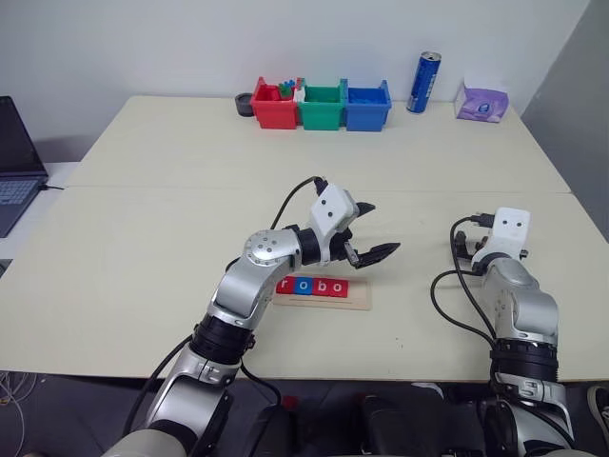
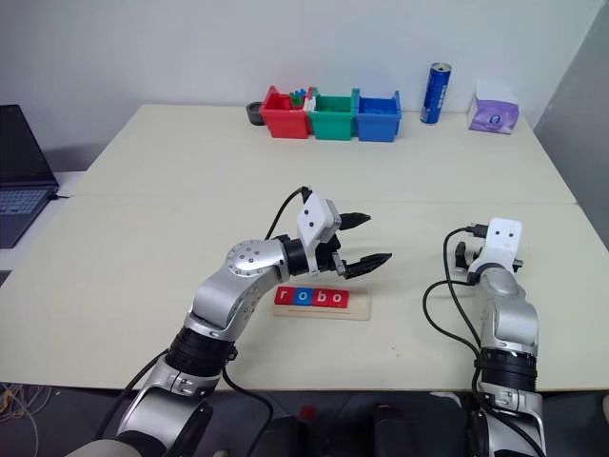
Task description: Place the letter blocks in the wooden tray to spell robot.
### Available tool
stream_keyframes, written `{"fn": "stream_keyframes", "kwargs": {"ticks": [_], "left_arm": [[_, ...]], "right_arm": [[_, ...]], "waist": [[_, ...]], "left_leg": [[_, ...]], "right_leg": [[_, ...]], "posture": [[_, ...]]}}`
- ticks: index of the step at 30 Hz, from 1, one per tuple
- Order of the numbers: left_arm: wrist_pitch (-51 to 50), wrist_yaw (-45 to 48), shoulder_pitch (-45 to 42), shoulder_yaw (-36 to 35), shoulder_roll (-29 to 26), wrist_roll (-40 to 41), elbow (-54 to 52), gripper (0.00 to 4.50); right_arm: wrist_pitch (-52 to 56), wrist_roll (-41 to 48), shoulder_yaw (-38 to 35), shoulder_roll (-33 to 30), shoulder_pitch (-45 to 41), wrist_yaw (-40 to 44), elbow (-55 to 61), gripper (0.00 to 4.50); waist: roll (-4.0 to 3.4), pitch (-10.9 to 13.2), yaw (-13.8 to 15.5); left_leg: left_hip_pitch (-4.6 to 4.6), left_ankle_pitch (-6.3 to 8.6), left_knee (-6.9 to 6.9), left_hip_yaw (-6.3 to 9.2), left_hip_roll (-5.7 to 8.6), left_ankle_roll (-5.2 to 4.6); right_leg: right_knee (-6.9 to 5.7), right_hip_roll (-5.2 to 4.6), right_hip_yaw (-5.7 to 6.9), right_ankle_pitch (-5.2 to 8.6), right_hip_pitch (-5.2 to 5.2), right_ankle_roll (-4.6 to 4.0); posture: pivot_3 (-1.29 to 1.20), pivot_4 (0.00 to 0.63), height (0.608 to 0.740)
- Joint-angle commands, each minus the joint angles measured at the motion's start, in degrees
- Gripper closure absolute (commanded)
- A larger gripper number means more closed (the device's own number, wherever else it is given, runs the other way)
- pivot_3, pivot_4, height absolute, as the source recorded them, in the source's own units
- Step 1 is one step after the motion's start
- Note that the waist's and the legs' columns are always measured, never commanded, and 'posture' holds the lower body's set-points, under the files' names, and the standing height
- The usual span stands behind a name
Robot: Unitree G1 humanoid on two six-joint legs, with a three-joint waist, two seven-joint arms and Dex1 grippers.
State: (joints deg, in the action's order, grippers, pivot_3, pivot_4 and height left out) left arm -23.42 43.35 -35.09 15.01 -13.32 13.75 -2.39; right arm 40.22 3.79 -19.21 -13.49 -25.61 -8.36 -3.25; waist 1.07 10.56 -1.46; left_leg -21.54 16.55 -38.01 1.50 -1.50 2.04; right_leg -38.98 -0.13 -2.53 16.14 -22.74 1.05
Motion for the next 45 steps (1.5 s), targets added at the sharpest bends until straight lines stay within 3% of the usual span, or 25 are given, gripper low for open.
{"fn": "stream_keyframes", "kwargs": {"ticks": [1, 9, 17, 33, 36, 42, 45], "left_arm": [[-0.16, -0.3, -0.24, -0.64, -0.08, 0.35, -3.27, 0.0], [-0.56, -0.5, 0.47, -0.95, -0.58, 0.67, -4.17, 0.0], [-0.31, 0.33, -0.9, -0.36, -0.19, 0.49, -3.38, 0.0], [-0.62, 0.26, -1.51, -0.55, 0.23, 0.5, -3.32, 0.0], [-0.44, -0.08, -1.48, -0.86, 0.15, 0.44, -3.46, 0.0], [-0.58, -0.37, -1.55, -0.89, 0.34, 0.57, -3.69, 0.0], [-0.52, -0.4, -1.5, -0.88, 0.57, 0.69, -3.79, 0.0]], "right_arm": [[-1.86, -1.56, -2.91, 0.34, -0.25, -5.33, 2.95, 0.01], [-2.48, -0.72, -3.81, 1.65, -0.99, -9.18, 5.72, 0.01], [-4.17, 3.31, -9.29, 5.14, -4.2, -13.13, -1.54, 0.01], [-12.06, 4.75, -9.7, 3.27, -10.04, -13.63, -18.0, 0.01], [-12.54, 5.4, -9.87, 3.62, -10.19, -14.28, -18.2, 0.86], [-11.15, 5.93, -9.62, 5.51, -9.23, -15.29, -15.74, 2.99], [-8.87, 6.11, -8.49, 6.57, -8.1, -14.29, -13.06, 3.04]], "waist": [[-0.01, -0.01, 0.07], [-0.02, -0.02, -0.24], [-0.04, -0.02, -0.26], [-0.04, -0.03, -0.39], [-0.04, -0.03, -0.43], [-0.06, -0.04, -0.79], [-0.06, -0.04, -0.85]], "left_leg": [[-0.23, -0.01, -0.06, 0.0, 0.03, 0.01], [-0.51, -0.01, 0.02, -0.05, -0.01, 0.0], [-0.5, 0.01, 0.01, -0.1, -0.02, -0.02], [-0.45, 0.01, -0.03, -0.18, -0.02, -0.04], [-0.45, 0.01, -0.03, -0.17, -0.03, -0.04], [-0.44, 0.01, -0.02, -0.16, -0.07, -0.04], [-0.44, 0.01, -0.01, -0.14, -0.09, -0.04]], "right_leg": [[-0.01, -0.04, -0.01, -0.03, -0.23, 0.05], [-0.03, -0.02, -0.08, -0.09, -0.61, 0.13], [-0.08, 0.03, -0.06, -0.09, -0.61, 0.11], [-0.1, 0.02, -0.08, -0.1, -0.57, 0.11], [-0.09, 0.02, -0.1, -0.1, -0.56, 0.11], [-0.11, 0.05, -0.12, -0.1, -0.56, 0.1], [-0.11, 0.07, -0.1, -0.1, -0.56, 0.1]], "posture": [[0.0, 0.15, 0.74], [0.0, 0.15, 0.74], [0.0, 0.15, 0.74], [0.0, 0.15, 0.74], [0.0, 0.15, 0.74], [0.0, 0.15, 0.74], [0.0, 0.15, 0.74]]}}
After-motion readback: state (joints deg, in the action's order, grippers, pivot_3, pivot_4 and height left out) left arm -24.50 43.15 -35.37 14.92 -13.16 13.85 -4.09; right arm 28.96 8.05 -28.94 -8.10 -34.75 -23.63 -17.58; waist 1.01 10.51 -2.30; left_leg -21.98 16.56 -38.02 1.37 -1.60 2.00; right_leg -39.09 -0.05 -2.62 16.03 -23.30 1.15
